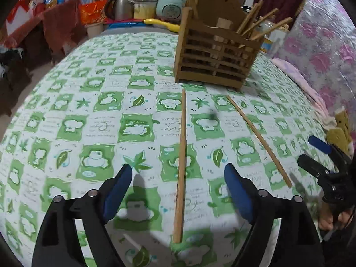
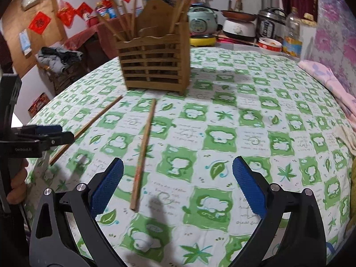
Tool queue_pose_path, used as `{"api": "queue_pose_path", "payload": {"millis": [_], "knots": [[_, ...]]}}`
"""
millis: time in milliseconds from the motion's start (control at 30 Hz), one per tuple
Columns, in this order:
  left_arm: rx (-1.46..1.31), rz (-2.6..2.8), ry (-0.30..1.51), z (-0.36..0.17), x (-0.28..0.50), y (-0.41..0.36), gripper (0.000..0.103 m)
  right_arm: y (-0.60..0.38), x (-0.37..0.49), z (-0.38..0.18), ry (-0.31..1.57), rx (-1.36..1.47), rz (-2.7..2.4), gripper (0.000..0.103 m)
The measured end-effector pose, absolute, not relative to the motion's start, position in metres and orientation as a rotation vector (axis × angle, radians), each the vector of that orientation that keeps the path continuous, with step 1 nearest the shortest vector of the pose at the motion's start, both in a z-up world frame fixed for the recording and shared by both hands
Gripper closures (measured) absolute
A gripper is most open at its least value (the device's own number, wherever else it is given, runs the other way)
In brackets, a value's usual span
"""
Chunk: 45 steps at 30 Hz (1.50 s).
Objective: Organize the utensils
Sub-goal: 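Move both open grippers back down to the last chopsticks on the cloth, then close the left gripper on a chopstick while the right gripper grasps another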
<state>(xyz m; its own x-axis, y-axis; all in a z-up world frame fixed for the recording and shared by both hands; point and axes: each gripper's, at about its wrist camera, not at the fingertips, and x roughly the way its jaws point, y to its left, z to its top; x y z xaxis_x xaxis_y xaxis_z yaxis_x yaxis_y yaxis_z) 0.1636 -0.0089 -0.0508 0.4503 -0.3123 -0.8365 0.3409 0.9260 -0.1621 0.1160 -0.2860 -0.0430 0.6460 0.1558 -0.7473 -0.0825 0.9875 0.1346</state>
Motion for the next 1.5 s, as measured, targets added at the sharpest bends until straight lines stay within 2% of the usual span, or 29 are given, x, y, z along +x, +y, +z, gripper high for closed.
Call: {"api": "queue_pose_path", "payload": {"millis": [233, 333, 400, 533, 567, 600, 700, 867, 933, 1000, 1067, 1200, 1333, 1400, 1500], "knots": [[0.132, -0.315, 1.027, -0.053, 0.149, 0.002, 0.017, -0.269, 0.100, -0.041, 0.871, 0.065, 0.250, 0.019], [0.142, -0.296, 1.034, -0.054, 0.148, 0.005, 0.016, -0.266, 0.098, -0.043, 0.894, 0.067, 0.281, 0.027], [0.154, -0.288, 1.038, -0.056, 0.150, 0.003, 0.016, -0.265, 0.099, -0.047, 0.922, 0.074, 0.295, 0.039], [0.194, -0.285, 1.033, -0.058, 0.149, -0.002, 0.016, -0.258, 0.096, -0.051, 0.956, 0.048, 0.311, 0.052], [0.202, -0.284, 1.029, -0.058, 0.148, -0.004, 0.015, -0.258, 0.097, -0.054, 0.976, 0.043, 0.304, 0.061], [0.219, -0.282, 1.024, -0.058, 0.147, -0.006, 0.015, -0.258, 0.098, -0.058, 0.997, 0.047, 0.300, 0.074], [0.258, -0.281, 1.013, -0.059, 0.144, -0.012, 0.015, -0.267, 0.095, -0.061, 1.007, 0.062, 0.274, 0.093], [0.298, -0.307, 1.009, -0.060, 0.138, -0.018, 0.015, -0.291, 0.087, -0.059, 0.991, 0.073, 0.186, 0.094], [0.302, -0.327, 1.003, -0.058, 0.134, -0.019, 0.015, -0.298, 0.084, -0.056, 0.972, 0.098, 0.211, 0.088], [0.305, -0.347, 0.996, -0.056, 0.128, -0.017, 0.015, -0.302, 0.080, -0.052, 0.946, 0.121, 0.235, 0.073], [0.301, -0.368, 0.988, -0.055, 0.121, -0.015, 0.016, -0.303, 0.077, -0.048, 0.913, 0.120, 0.239, 0.065], [0.282, -0.407, 0.987, -0.059, 0.109, -0.011, 0.016, -0.302, 0.077, -0.046, 0.893, 0.126, 0.237, 0.064], [0.270, -0.409, 0.985, -0.061, 0.107, -0.009, 0.021, -0.308, 0.079, -0.045, 0.889, 0.167, 0.242, 0.063], [0.251, -0.410, 0.997, -0.062, 0.109, -0.008, 0.028, -0.312, 0.080, -0.046, 0.891, 0.196, 0.243, 0.062], [0.223, -0.400, 0.991, -0.060, 0.108, -0.005, 0.044, -0.317, 0.081, -0.047, 0.893, 0.233, 0.249, 0.062]]}}
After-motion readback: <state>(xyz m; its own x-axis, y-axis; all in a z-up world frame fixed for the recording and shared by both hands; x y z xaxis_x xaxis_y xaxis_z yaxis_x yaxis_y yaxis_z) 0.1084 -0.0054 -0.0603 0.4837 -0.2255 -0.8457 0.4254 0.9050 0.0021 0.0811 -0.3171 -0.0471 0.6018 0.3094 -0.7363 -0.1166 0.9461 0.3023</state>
